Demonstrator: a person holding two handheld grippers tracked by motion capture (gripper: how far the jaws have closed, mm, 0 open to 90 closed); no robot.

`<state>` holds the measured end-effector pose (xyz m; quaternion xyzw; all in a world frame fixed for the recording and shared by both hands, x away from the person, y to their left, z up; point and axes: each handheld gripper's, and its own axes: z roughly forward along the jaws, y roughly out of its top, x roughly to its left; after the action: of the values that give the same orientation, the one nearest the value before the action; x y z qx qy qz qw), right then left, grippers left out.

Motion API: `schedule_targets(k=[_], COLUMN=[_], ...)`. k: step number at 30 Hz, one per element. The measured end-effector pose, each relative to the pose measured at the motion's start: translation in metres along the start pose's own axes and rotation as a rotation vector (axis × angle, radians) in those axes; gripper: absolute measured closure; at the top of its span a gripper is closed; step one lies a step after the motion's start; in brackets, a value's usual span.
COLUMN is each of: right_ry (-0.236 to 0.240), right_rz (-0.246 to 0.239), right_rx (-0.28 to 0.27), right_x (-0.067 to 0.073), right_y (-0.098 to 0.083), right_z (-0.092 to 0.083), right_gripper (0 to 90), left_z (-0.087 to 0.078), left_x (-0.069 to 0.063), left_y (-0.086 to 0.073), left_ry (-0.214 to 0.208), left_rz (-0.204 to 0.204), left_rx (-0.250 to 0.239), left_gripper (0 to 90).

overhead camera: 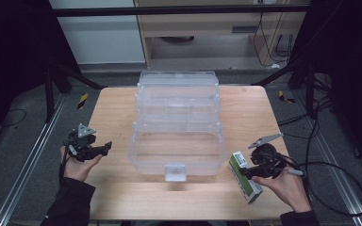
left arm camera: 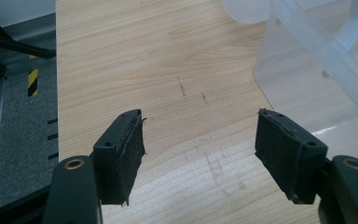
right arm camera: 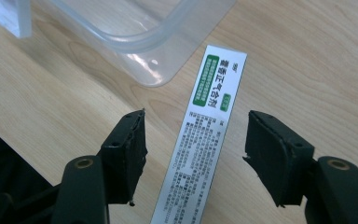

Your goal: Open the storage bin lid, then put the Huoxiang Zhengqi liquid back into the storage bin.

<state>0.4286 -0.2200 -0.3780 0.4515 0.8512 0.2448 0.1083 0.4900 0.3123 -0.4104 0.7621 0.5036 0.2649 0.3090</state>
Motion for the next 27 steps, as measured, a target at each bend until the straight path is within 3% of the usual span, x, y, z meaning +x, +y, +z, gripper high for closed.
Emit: schedule_targets(k=[18,27], right_ry=[0.007,0.005], right_rz=[0.035,0.041], right_rx=[0.102,0.126], right_x=[0.0033,0.0045], right_y=[-0.0009,0.0001], right_z=[0.0056,0.0037], right_gripper=[45.4,48.8], left_z=[0.0026,0.0035], left_x=[-0.0010,-0.0023], left_y=[-0.0006,-0.0007], left_ry=[-0.001,-0.001], left_rz=[0.006,0.010], left_rx=[0.013,0.020], left_gripper=[31.4,31.2])
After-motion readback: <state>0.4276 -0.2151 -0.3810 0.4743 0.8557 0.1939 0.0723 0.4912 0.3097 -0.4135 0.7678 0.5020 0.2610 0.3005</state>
